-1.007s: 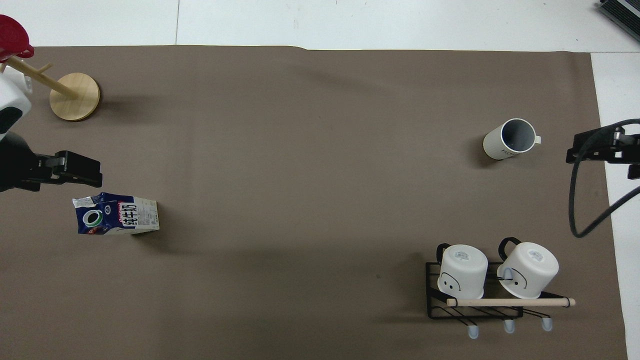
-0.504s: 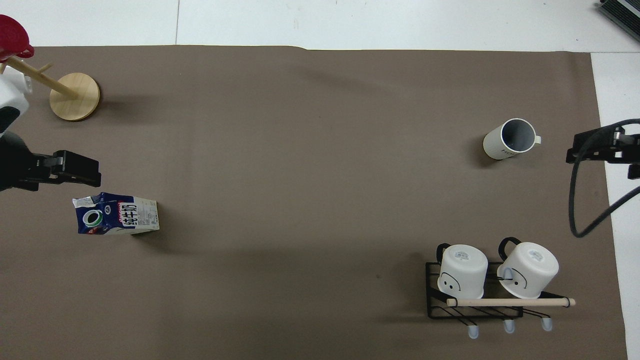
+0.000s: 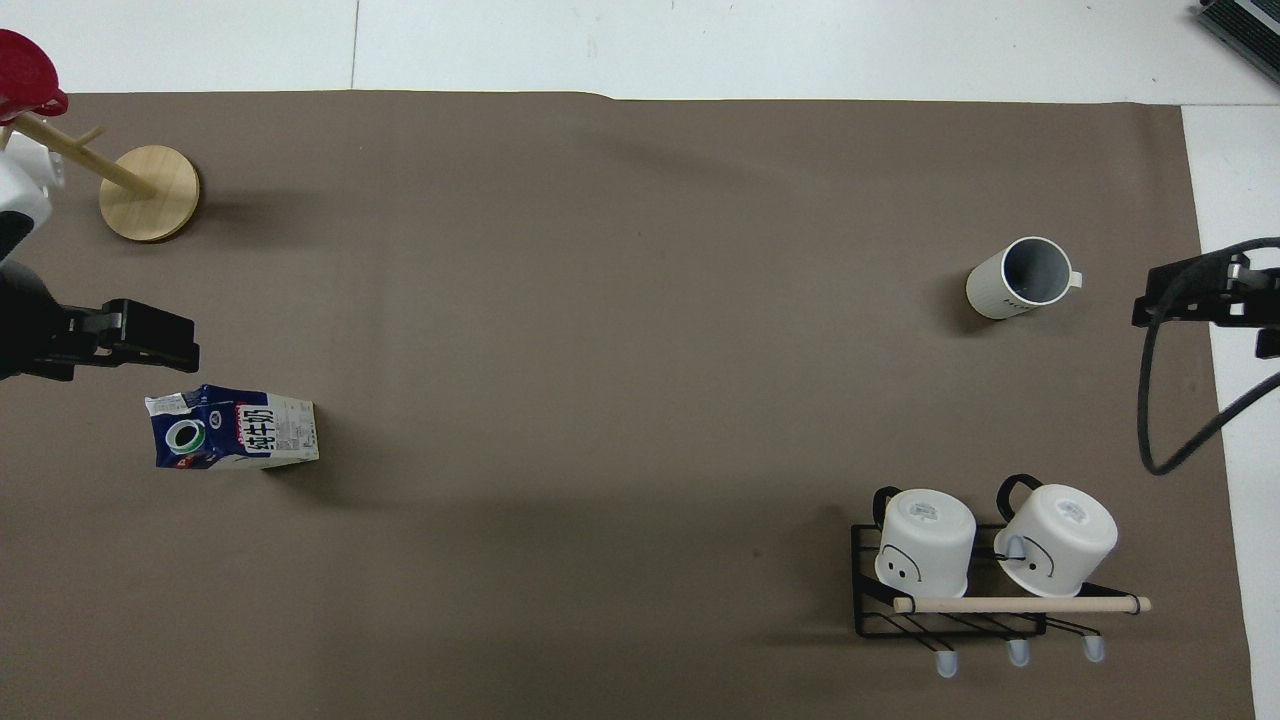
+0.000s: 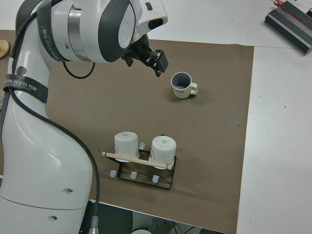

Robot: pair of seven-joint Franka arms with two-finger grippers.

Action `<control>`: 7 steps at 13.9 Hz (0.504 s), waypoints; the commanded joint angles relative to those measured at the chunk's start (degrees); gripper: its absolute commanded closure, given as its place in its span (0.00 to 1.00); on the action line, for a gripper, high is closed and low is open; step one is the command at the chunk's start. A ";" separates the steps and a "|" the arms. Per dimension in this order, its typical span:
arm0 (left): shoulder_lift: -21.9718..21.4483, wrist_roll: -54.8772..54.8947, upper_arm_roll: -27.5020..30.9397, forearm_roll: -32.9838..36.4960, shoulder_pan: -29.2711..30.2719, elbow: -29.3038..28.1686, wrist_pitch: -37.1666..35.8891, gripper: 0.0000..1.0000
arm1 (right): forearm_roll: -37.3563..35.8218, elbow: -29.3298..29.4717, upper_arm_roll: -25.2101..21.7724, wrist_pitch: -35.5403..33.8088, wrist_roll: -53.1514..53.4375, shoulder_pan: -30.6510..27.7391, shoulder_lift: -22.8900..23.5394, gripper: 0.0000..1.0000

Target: Place cup and milk on table

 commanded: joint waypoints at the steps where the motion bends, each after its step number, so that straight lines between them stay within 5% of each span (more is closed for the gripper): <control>1: -0.12 0.16 0.10 -0.03 0.22 0.69 -0.95 0.00 | 0.18 0.35 0.17 -0.67 -1.21 -0.61 -0.05 0.00; 7: -0.12 0.25 0.10 -0.03 0.22 0.69 -0.95 0.00 | 0.19 0.35 0.17 -0.67 -1.21 -0.61 -0.05 0.00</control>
